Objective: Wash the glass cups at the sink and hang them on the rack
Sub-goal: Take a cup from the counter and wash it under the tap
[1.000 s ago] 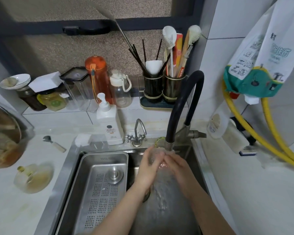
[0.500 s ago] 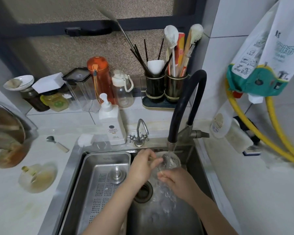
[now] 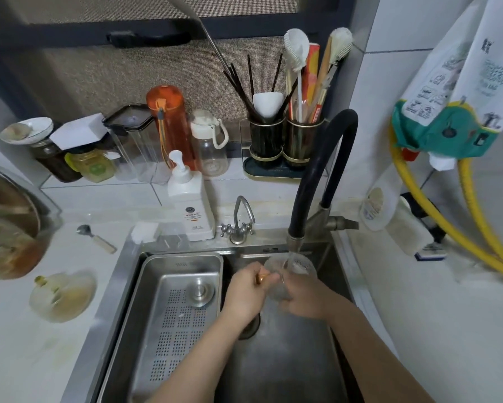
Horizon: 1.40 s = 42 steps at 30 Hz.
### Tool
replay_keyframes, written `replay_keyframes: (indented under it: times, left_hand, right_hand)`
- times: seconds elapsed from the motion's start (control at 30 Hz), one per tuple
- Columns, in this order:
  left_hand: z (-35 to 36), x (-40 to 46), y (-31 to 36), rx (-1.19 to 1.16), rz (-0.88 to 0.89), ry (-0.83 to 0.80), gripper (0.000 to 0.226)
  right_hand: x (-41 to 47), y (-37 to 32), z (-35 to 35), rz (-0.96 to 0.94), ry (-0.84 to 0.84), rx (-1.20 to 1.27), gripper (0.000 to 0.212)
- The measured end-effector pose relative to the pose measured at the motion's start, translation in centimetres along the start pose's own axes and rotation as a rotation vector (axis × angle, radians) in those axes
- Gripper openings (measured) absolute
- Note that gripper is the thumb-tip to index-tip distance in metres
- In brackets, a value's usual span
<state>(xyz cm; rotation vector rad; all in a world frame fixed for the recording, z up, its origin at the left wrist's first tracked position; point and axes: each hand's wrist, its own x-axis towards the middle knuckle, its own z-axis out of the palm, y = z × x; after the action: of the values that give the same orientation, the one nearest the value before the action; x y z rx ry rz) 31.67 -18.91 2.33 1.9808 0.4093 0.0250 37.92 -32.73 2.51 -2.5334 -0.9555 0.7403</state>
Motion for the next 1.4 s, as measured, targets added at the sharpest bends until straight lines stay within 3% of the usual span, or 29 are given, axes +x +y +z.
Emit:
replay_keyframes:
  times: [0.1,0.17,0.27,0.37,0.5,0.67,0.73,0.83,1.0,1.13,1.3,1.4]
  left_hand:
    - [-0.4,-0.1,-0.3,-0.031,-0.025,-0.021,0.024]
    - [-0.6,-0.2,-0.4,-0.036,-0.034,-0.032,0.025]
    - [-1.0,0.3,-0.3,-0.085,-0.043,-0.040,0.024]
    - [-1.3,0.5,0.1,-0.166,-0.067,-0.024,0.021]
    - [-1.6,0.0,-0.4,-0.286,-0.089,-0.008,0.026]
    - [-1.3,-0.3,-0.1,-0.397,-0.118,-0.018,0.030]
    - [-1.5,-0.2,0.1,-0.389,-0.102,-0.031,0.029]
    - [-1.8,-0.2,-0.2,-0.404,-0.106,-0.039,0.031]
    - [-1.3,-0.2,-0.1,-0.409,-0.106,-0.016,0.035]
    - [-2.1,-0.2,0.1,-0.429,-0.076,-0.012,0.034]
    - [-1.9,-0.5,0.1,-0.437,-0.092,-0.035,0.025]
    - [-1.7,-0.5,0.1,-0.435,-0.114,-0.020,0.028]
  right_hand:
    - [-0.6,-0.3,-0.7,0.009,-0.197,0.003,0.044]
    - [-0.4,0.1,-0.6,0.014,-0.183,0.011,0.055]
    - [0.1,-0.1,0.1,-0.003,0.024,0.116,0.063]
    - [0.4,-1.4,0.8,-0.032,0.359,-0.108,0.065]
    - [0.1,-1.6,1.4,-0.031,0.320,-0.211,0.056]
    - [-0.5,-2.2,1.1,-0.096,0.474,-0.156,0.042]
    - [-0.6,-2.5,1.2,-0.116,0.423,-0.072,0.035]
    - [-1.1,-2.5,1.2,-0.091,0.308,-0.069,0.042]
    - [-1.6,-2.5,-0.2,-0.098,0.373,-0.157,0.040]
    - [-1.3,-2.7,-0.2,-0.105,0.114,-0.202,0.041]
    - [-1.4,-2.0,-0.2,-0.120,0.309,-0.168,0.036]
    - [-1.4,-2.9,-0.3,-0.122,0.190,-0.165,0.021]
